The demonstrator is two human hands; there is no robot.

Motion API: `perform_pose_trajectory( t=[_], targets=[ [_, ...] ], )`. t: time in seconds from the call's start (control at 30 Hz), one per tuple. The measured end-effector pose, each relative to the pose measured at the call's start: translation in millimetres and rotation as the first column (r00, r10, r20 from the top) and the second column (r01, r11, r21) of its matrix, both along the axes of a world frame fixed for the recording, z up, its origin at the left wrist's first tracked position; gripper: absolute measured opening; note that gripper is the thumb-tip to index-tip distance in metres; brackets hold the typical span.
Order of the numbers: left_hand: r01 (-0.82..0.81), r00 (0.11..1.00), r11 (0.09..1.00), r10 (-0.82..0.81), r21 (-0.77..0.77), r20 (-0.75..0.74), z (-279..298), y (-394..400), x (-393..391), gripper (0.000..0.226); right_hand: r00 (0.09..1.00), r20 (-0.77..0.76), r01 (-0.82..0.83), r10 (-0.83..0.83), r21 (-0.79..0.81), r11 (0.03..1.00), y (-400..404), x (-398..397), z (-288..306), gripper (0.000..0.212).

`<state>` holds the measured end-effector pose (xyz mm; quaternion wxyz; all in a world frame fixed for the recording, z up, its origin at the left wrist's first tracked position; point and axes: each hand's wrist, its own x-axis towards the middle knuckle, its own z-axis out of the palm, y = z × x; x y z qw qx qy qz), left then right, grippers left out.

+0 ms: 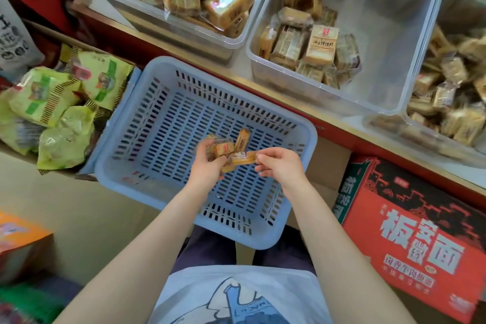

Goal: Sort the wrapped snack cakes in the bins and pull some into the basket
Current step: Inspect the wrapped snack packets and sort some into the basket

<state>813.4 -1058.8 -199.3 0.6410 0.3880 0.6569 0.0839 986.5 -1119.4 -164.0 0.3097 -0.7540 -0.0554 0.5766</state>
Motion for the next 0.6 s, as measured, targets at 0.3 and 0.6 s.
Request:
perform_pose_trajectory(
  t=[0.3, 0.6],
  targets=[
    [-0.064, 0.994, 0.995, 0.071, -0.076, 0.087, 13, 7, -10, 0.03, 0.975, 0.207, -0.06, 0.082, -0.111, 0.992, 25, -11, -23, 0.015],
    [0.124, 0.945, 0.991, -0.104, -0.045, 0.312, 60, 16, -10, 0.031, 0.98, 0.061, -0.198, 0.189, 0.184, 0.963, 29, -12, 34, 0.029]
  ],
)
